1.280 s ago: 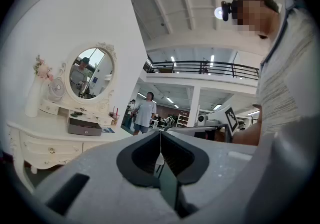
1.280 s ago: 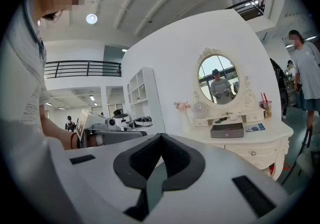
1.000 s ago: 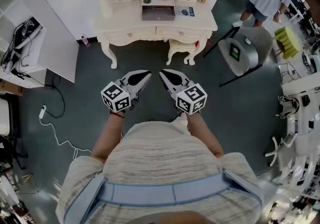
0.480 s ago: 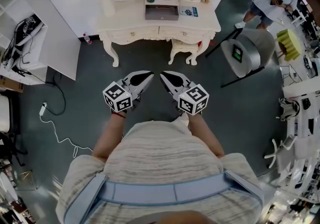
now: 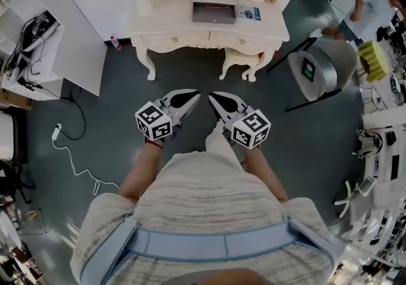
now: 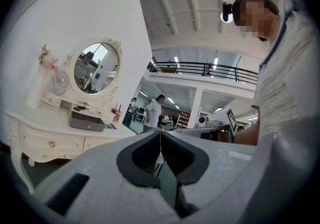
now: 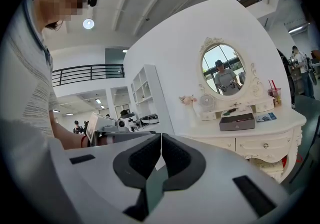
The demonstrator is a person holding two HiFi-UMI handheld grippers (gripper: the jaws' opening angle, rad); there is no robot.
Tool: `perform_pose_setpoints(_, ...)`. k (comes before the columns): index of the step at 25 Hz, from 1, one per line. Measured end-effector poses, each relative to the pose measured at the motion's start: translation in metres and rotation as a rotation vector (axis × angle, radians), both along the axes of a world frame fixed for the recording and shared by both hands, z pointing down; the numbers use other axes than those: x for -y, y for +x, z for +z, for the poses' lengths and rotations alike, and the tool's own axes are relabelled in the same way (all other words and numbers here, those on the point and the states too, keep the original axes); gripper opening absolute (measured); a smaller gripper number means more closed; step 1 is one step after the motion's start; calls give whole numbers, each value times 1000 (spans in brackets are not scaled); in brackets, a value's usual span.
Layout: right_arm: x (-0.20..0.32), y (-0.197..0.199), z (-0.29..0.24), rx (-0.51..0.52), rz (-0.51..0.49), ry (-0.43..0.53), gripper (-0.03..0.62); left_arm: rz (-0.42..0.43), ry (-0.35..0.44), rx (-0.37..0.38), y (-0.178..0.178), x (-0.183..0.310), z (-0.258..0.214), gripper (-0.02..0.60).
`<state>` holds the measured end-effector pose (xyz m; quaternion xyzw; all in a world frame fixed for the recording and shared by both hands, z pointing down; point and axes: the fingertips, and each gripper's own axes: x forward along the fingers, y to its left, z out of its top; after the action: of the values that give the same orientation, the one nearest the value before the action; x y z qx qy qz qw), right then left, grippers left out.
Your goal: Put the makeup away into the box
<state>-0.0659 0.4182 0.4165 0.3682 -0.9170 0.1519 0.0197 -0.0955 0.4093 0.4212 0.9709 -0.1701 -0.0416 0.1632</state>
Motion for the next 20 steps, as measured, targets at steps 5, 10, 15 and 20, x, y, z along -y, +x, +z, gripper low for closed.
perform_pose_setpoints(5, 39, 12, 4, 6, -5, -4, 9, -6, -4, 18, 11, 35, 3, 15)
perform_pose_setpoints(10, 96, 29, 3, -7, -27, 11, 9, -34, -11, 36, 24, 90, 5, 15)
perform_pose_setpoints(15, 160, 62, -2, 12, -3, 11, 9, -44, -6, 53, 50, 153, 2, 15)
perform_pose_setpoints(20, 221, 100, -9, 19, 11, 7, 9, -52, -2, 39, 80, 213, -11, 15)
